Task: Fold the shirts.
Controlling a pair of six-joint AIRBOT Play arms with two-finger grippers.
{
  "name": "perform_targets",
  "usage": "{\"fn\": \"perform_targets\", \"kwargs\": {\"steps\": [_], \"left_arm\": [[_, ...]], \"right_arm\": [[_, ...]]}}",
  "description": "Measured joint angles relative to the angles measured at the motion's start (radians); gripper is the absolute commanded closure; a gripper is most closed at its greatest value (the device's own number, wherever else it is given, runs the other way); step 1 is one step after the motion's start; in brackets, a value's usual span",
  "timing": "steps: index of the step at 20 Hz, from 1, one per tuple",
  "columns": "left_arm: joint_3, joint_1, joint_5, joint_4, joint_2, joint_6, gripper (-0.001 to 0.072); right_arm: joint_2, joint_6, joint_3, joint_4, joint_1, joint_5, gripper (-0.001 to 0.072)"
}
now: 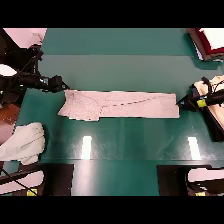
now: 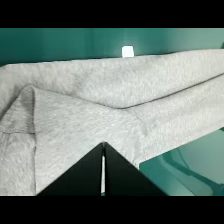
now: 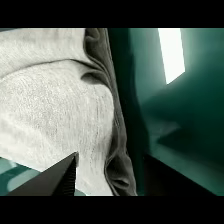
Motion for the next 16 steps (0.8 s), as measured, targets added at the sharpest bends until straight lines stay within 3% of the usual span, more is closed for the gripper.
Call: {"fn": "perform_targets", "kwargs": {"steps": [2, 3, 5, 11, 16], "left_arm": [[0.001, -0.031, -0.004, 0.004, -0.001, 0.001, 0.0687], [0.001, -0.052, -0.002, 0.006, -0.002, 0.002, 0.0687], [0.001, -0.104, 0.027, 0.015, -0.002, 0.001, 0.0687], [0.064, -0.259, 0.102, 0.023, -0.080, -0.021, 0.0687], [0.241, -0.421, 0.074, 0.021, -0.296, -0.042, 0.0687]], "right_arm": [[-0.029, -0.039, -0.027, 0.075, -0.003, 0.001, 0.0278], [-0.042, -0.055, -0.036, 0.106, 0.005, 0.002, 0.0373], [-0.057, -0.079, -0.047, 0.122, 0.027, -0.013, 0.0695], [0.012, -0.118, -0.056, 0.173, 0.068, -0.018, 0.0701], [0.171, -0.035, 0.016, 0.185, 0.103, 0.033, 0.0701]]}}
